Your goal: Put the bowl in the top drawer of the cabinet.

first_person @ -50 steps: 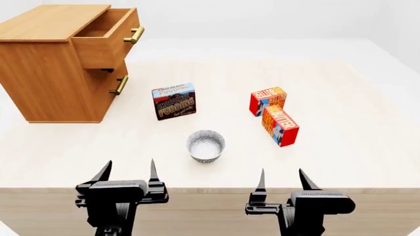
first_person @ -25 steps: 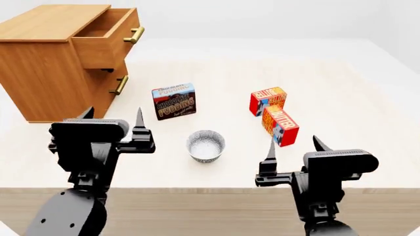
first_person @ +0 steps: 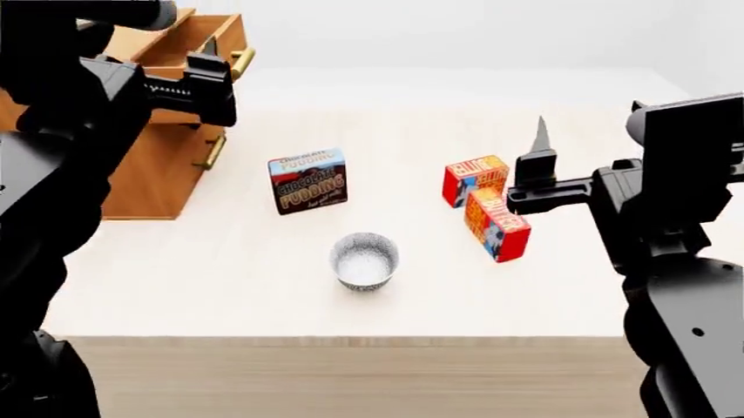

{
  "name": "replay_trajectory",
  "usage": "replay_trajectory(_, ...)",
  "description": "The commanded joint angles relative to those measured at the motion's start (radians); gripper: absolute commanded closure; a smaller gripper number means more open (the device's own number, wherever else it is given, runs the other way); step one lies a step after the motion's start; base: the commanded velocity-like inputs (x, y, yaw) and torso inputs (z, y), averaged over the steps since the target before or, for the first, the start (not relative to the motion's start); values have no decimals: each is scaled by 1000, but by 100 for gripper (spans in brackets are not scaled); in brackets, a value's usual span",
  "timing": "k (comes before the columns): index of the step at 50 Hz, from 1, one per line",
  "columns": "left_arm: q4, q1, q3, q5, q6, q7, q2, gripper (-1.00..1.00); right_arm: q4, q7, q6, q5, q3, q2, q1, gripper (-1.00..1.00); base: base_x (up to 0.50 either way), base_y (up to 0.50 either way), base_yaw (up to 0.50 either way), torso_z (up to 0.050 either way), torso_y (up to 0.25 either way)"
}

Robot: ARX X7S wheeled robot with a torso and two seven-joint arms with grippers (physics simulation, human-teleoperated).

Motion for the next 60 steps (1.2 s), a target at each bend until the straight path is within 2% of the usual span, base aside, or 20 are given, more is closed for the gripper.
replay_trajectory(1,-79,-203,43,-9,-81,15,-40,-100,-29,-24,141,28,3,38,192,-100,500,0,0,0,0)
replay_trajectory(19,-109,-244,88,6,-54,17,-76,-100,-11,-27,161,34,-8,62,247,-100,500,0,0,0,0)
replay_trajectory(49,-158,-242,114,13,-22,17,-85,-100,-6,-26,155,47,3,65,246,-100,500,0,0,0,1)
replay_trajectory(55,-206,-267,132,17,-21,25,-86,-100,-3,-21,133,43,10,65,236,-100,321,0,0,0,0)
replay_trajectory(60,-318,-316,146,24,-50,27,-71,-100,4,-17,134,45,20,59,229,-100,0,0,0,0,0)
